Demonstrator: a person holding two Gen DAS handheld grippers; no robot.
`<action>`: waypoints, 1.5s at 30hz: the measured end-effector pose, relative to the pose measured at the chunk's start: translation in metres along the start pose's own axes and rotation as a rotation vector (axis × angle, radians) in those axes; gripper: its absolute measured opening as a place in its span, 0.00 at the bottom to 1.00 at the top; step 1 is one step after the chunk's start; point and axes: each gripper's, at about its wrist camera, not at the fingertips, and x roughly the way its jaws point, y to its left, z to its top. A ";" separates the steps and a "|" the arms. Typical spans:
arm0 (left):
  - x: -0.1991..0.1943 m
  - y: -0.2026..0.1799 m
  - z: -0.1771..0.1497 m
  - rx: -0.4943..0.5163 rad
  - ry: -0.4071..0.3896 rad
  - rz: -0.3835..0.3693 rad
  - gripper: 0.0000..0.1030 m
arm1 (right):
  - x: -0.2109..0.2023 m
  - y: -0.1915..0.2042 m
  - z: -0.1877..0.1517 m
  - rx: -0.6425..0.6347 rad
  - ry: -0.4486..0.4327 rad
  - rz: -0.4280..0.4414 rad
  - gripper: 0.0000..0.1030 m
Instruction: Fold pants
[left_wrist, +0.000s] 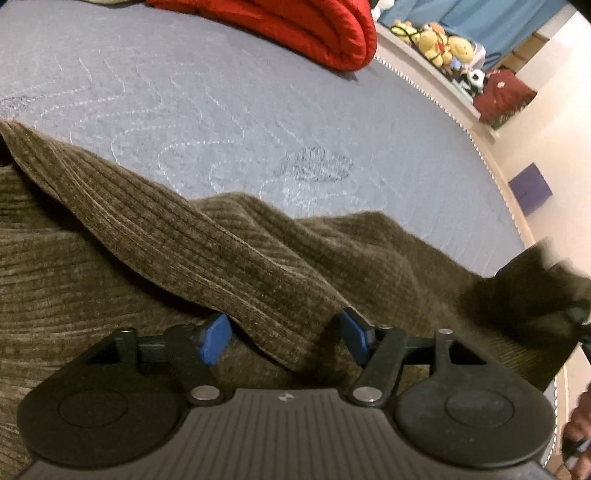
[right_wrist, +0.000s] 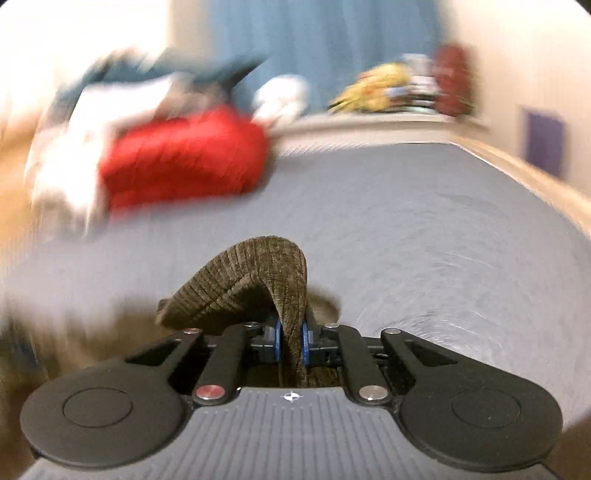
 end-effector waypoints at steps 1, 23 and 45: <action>-0.002 -0.001 0.001 0.012 -0.015 0.014 0.48 | -0.012 -0.017 0.007 0.127 -0.050 -0.008 0.10; -0.109 -0.011 0.002 -0.082 -0.352 -0.077 0.04 | -0.128 -0.068 -0.014 0.972 -0.165 -0.336 0.08; 0.006 0.014 0.107 -0.184 -0.388 -0.083 0.13 | 0.091 -0.054 0.088 0.794 -0.101 -0.304 0.28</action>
